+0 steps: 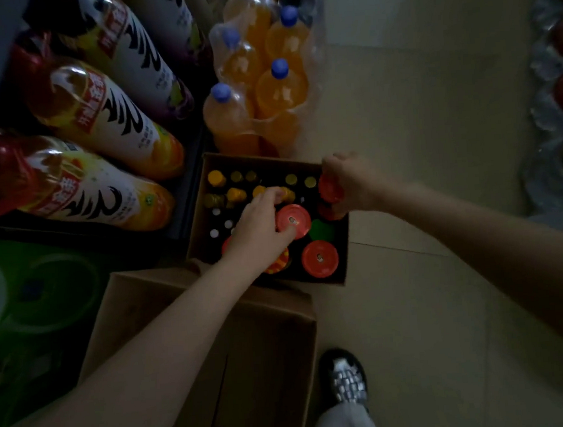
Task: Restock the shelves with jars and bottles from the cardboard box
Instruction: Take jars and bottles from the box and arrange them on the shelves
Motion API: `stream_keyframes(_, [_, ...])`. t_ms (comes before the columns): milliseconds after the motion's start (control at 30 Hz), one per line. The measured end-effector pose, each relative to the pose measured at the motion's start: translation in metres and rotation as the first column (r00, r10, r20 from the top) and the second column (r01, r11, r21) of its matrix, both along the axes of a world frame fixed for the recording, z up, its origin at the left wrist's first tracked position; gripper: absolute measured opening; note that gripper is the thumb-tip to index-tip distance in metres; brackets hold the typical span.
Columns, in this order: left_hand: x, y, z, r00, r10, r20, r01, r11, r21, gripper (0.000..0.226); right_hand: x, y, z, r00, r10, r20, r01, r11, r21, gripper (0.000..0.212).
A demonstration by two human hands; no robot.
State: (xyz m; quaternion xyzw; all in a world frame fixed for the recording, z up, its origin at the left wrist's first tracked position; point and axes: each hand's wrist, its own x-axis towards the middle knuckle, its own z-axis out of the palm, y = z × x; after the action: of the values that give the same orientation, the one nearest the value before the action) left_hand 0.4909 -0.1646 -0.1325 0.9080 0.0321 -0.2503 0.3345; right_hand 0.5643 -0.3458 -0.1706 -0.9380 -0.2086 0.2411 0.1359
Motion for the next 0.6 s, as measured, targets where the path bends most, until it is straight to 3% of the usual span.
stream_keyframes(67, [0.009, -0.007, 0.006, 0.993, -0.01, -0.117, -0.006, 0.992, -0.129, 0.081, 0.013, 0.002, 0.04, 0.999, -0.039, 0.0, 0.039, 0.995, 0.09, 0.049])
stream_keyframes(133, [0.017, -0.01, 0.013, 0.979, 0.012, -0.201, -0.065, 0.965, -0.255, 0.091, 0.022, 0.013, 0.071, 0.99, -0.069, -0.125, 0.097, 0.969, 0.227, 0.042])
stream_keyframes(200, [0.02, -0.001, 0.018, 0.97, 0.122, -0.212, -0.189, 0.923, -0.335, 0.074, 0.023, 0.027, 0.083, 0.941, -0.055, -0.333, 0.193, 0.898, 0.397, 0.038])
stream_keyframes(300, [0.011, 0.034, 0.02, 0.913, 0.295, -0.282, -0.382, 0.859, -0.342, 0.051, 0.017, 0.035, 0.055, 0.739, -0.099, -0.666, 0.541, 0.677, 0.499, 0.038])
stream_keyframes(333, [0.006, 0.049, 0.019, 0.878, 0.362, -0.314, -0.458, 0.826, -0.328, 0.05, 0.013, 0.034, 0.036, 0.73, -0.154, -0.666, 0.565, 0.685, 0.46, 0.043])
stream_keyframes(367, [0.001, 0.063, 0.018, 0.839, 0.43, -0.334, -0.53, 0.784, -0.322, 0.05, 0.008, 0.036, 0.018, 0.798, -0.201, -0.568, 0.468, 0.8, 0.375, 0.053])
stream_keyframes(400, [-0.003, 0.075, 0.017, 0.802, 0.486, -0.348, -0.59, 0.736, -0.333, 0.048, 0.001, 0.04, -0.003, 0.882, -0.169, -0.44, 0.294, 0.927, 0.233, 0.066])
stream_keyframes(433, [-0.006, 0.083, 0.016, 0.771, 0.526, -0.359, -0.634, 0.692, -0.345, 0.042, -0.01, 0.047, -0.022, 0.931, -0.083, -0.354, 0.122, 0.989, 0.089, 0.077])
stream_keyframes(500, [-0.013, 0.093, 0.013, 0.734, 0.569, -0.37, -0.677, 0.653, -0.339, 0.034, -0.029, 0.068, -0.048, 0.948, 0.051, -0.314, -0.086, 0.991, -0.098, 0.087])
stream_keyframes(600, [-0.024, 0.099, 0.007, 0.722, 0.591, -0.36, -0.69, 0.654, -0.31, 0.053, -0.042, 0.095, -0.059, 0.976, 0.06, -0.209, -0.111, 0.964, -0.241, 0.076])
